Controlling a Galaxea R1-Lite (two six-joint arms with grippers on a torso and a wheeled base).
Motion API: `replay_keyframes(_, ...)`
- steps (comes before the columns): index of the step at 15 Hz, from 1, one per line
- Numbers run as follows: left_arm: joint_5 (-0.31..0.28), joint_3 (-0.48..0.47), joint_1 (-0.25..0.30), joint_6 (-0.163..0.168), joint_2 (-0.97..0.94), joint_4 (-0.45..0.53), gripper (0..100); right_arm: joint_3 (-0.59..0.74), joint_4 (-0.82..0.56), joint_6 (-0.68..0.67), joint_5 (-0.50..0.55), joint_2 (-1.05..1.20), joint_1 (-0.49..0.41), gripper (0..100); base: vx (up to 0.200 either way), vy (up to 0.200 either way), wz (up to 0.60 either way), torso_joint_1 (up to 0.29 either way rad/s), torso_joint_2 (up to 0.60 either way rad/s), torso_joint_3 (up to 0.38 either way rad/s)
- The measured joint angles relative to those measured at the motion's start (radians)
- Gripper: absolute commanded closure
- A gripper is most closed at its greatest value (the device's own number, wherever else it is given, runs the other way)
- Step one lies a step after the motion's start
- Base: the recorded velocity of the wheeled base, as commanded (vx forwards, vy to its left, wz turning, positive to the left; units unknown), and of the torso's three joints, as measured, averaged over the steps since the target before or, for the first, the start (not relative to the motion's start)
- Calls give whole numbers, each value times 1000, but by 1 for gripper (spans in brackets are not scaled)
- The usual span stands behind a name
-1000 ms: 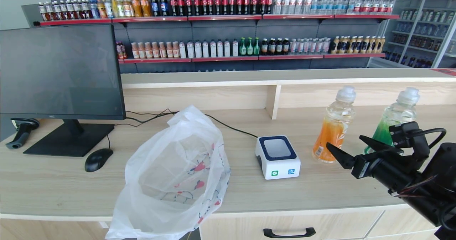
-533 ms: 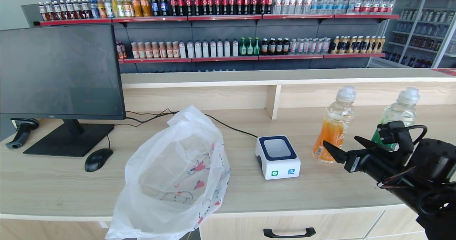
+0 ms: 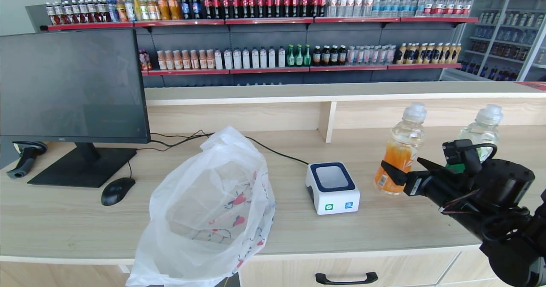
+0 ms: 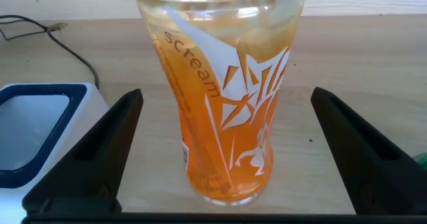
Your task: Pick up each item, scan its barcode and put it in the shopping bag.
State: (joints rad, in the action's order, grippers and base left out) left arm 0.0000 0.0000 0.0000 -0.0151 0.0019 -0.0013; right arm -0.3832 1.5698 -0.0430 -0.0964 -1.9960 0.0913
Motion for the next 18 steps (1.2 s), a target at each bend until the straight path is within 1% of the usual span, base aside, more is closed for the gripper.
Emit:
replay_keyframes(5, 0, 0, 0, 0, 0, 0, 0, -65, 0, -3, 0, -56, -25, 0, 0, 0, 0, 0, 0, 0)
replay_keyframes(11, 0, 0, 0, 0, 0, 0, 0, -138, 0, -4, -1, -113, -24, 0, 0, 0, 0, 0, 0, 0)
replay_keyframes(18, 0, 0, 0, 0, 0, 0, 0, -193, 0, -5, -1, -153, -24, 0, 0, 0, 0, 0, 0, 0)
